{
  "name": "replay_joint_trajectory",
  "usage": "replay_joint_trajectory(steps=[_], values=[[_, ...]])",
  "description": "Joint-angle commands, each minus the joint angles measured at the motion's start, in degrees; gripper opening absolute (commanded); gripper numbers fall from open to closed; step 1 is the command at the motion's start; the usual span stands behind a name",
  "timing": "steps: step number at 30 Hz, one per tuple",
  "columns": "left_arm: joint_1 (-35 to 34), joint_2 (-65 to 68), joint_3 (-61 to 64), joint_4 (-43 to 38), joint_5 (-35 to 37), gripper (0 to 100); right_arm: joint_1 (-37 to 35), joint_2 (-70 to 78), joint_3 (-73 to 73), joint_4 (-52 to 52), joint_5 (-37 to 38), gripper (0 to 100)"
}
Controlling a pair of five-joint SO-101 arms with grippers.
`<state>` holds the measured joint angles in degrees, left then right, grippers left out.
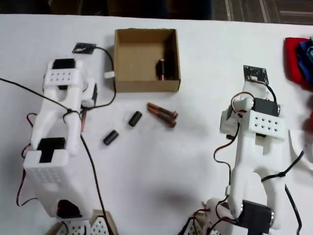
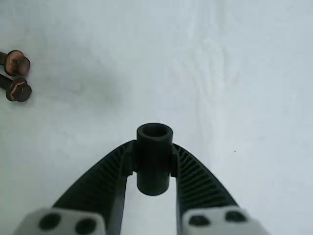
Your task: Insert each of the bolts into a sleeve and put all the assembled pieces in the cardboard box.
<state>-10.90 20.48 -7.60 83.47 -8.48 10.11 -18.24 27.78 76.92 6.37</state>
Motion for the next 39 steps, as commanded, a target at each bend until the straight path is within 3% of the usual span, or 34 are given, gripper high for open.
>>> replay_joint_trajectory(steps=[1, 6, 11, 15, 20, 24, 31, 39], values=[[0.35, -0.97, -5.85, 6.42, -2.02, 2, -2.51, -3.3, -0.35, -0.57, 0.53, 2.0], [1.41, -6.68, -14.29, 11.78, 5.27, 2, -9.45, -12.26, 8.09, -5.93, 0.09, 2.0], [2.37, -18.81, -9.36, 7.3, 3.25, 2, -14.9, -27.65, 25.23, -23.34, 0.0, 2.0], [2.64, -34.37, 8.48, -6.59, 2.73, 2, -16.92, -31.52, 30.33, -31.78, 0.0, 2.0], [8.7, -54.95, 36.7, -29.1, 3.08, 2, -20.0, -27.3, 31.12, -36.7, 0.0, 2.0], [13.54, -63.47, 46.81, -40.7, 6.86, 2, -22.9, -22.64, 31.03, -43.21, -1.49, 2.0], [14.51, -57.76, 43.82, -41.41, 22.15, 2, -25.8, -17.63, 31.3, -56.57, -17.23, 2.0], [14.95, -55.91, 37.32, -36.31, 23.03, 2, -30.29, -19.56, 36.13, -58.24, -18.9, 2.0]])
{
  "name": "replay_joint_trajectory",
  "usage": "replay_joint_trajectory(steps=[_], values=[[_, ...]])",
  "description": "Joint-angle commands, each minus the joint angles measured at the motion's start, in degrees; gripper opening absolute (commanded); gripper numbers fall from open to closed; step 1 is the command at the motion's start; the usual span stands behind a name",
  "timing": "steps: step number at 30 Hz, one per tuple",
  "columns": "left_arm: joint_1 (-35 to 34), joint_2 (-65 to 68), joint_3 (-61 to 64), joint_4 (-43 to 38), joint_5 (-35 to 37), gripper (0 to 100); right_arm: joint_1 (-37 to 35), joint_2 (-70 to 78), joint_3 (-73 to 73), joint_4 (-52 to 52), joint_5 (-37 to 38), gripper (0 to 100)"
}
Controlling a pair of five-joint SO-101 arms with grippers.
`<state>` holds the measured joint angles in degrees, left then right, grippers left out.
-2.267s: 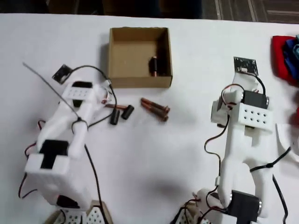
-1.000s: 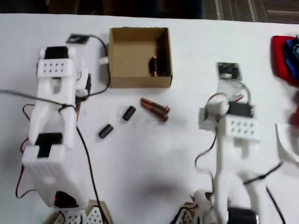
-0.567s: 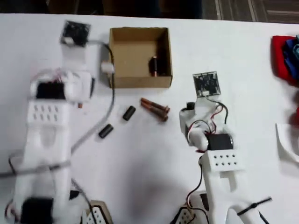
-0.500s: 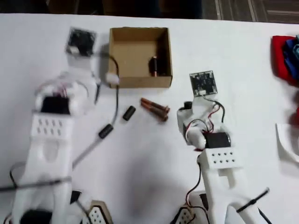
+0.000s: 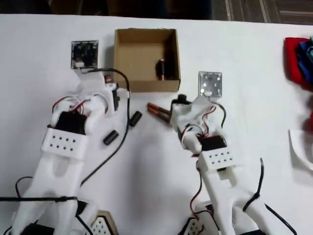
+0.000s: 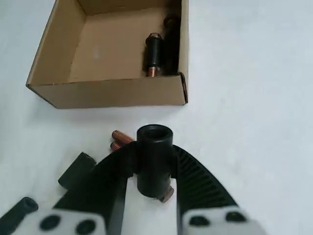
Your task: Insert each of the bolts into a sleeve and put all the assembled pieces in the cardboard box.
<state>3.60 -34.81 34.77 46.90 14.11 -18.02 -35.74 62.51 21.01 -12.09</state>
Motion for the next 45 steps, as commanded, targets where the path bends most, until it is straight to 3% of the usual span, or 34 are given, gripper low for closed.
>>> replay_joint_trajectory(steps=[1, 7, 11, 17, 25, 30, 36, 45], values=[[0.44, -1.14, -5.58, 0.26, 0.44, 2, -3.21, -3.38, 3.25, -4.26, -0.44, 2.0], [3.96, -3.69, -5.67, 0.44, 0.44, 2, -6.73, -11.47, 18.99, -31.16, 2.81, 2.0], [9.67, -3.69, -7.34, 1.67, 0.79, 2, -6.64, -12.09, 23.12, -38.81, 3.34, 2.0], [13.27, -3.34, -15.52, 2.37, 5.8, 2, -6.73, -12.44, 25.58, -43.56, 3.43, 2.0], [13.54, 8.0, -22.81, 2.29, 5.8, 2, -7.08, -12.53, 27.34, -44.62, 3.43, 2.0], [17.85, 12.57, -26.95, 2.2, 5.8, 2, -7.08, -12.53, 27.34, -44.7, 3.52, 2.0], [21.71, 17.67, -28.09, 0.7, 5.63, 2, -7.08, -12.53, 27.25, -44.7, 3.52, 2.0], [21.89, 20.84, -28.26, -0.35, 5.45, 2, -6.81, -12.53, 27.08, -44.7, 3.52, 2.0]])
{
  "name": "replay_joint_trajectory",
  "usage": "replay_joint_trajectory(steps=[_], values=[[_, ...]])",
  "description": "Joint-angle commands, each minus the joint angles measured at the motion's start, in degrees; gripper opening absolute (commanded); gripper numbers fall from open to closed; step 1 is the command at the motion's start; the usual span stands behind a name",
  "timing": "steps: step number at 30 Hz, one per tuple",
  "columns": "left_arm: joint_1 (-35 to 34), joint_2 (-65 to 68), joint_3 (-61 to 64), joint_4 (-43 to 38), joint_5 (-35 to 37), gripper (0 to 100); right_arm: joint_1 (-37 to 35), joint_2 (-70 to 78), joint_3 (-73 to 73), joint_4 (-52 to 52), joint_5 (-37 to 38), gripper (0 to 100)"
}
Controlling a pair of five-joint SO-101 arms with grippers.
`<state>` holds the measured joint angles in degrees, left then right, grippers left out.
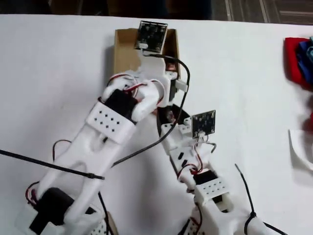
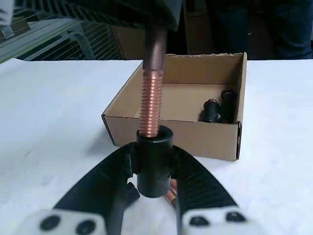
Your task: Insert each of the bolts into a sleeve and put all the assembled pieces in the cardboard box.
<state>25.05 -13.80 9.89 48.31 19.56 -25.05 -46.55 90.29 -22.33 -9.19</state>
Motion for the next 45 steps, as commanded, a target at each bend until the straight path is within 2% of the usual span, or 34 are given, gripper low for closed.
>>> replay_joint_trajectory(steps=[1, 11, 20, 26, 31, 33, 38, 45], values=[[0.35, 0.0, -3.38, -2.29, 0.0, 2, 0.22, -1.71, -0.7, -1.36, 0.62, 2.0], [0.18, 0.18, -2.68, -2.46, -0.09, 2, 0.31, -1.71, -0.79, -1.36, 0.62, 2.0], [0.09, 0.18, 4.97, -2.9, -0.35, 2, 0.31, -1.71, -0.88, -1.36, 0.62, 2.0], [0.26, -0.18, 6.99, -2.29, -8.7, 2, 0.31, -1.71, -0.88, -1.36, 0.62, 2.0], [0.09, -0.44, 7.25, 0.79, -9.93, 2, 0.4, -1.71, -0.88, -1.36, 0.62, 2.0], [0.09, -0.44, 7.25, 2.46, -9.93, 5, 0.4, -1.71, -0.88, -1.36, 0.62, 2.0], [0.09, -0.44, 7.25, 7.56, -9.49, 21, 0.4, -1.71, -0.88, -1.36, 0.62, 2.0], [-0.62, -1.67, 6.2, 9.32, -9.49, 21, 0.4, -1.71, -0.88, -1.36, 0.62, 2.0]])
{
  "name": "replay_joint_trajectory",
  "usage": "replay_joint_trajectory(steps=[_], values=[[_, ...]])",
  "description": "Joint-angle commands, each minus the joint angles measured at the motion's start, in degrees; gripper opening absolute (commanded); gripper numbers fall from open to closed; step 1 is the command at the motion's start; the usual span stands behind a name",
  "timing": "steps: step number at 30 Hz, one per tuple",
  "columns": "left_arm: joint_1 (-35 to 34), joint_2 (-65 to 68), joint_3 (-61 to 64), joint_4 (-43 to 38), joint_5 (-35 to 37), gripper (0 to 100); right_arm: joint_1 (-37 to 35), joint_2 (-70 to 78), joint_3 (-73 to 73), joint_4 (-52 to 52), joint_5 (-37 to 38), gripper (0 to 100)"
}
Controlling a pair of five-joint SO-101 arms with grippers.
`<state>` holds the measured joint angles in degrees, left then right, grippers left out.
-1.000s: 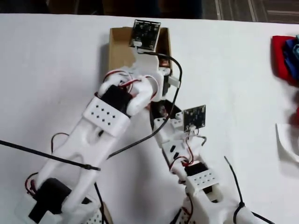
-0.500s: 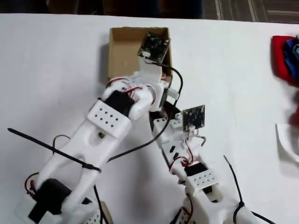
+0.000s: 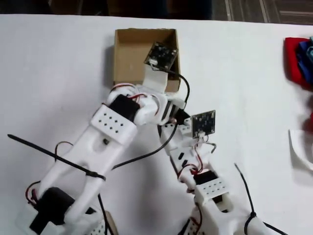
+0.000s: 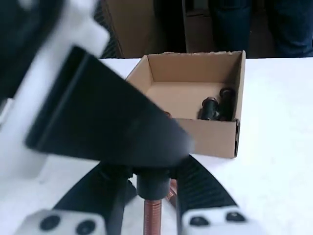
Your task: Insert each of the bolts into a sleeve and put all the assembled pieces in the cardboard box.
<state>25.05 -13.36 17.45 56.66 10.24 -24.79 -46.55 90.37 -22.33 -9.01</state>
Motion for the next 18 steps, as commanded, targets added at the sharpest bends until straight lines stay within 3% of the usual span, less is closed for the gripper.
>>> replay_joint_trajectory(steps=[1, 6, 12, 18], values=[[-0.97, -3.08, -2.07, 1.49, -0.18, 21, 0.13, -1.71, -0.97, -1.27, 0.44, 2.0], [-6.42, -10.11, -6.55, 3.69, -0.53, 21, 0.13, -1.27, -0.88, -1.1, 0.44, 2.0], [-17.67, -18.46, -7.08, 8.26, -0.62, 21, 0.92, -1.19, -2.73, -0.4, 0.44, 2.0], [-30.68, -24.53, 2.68, 9.14, -3.16, 21, 5.32, 1.27, -17.41, 6.2, 2.81, 2.0]])
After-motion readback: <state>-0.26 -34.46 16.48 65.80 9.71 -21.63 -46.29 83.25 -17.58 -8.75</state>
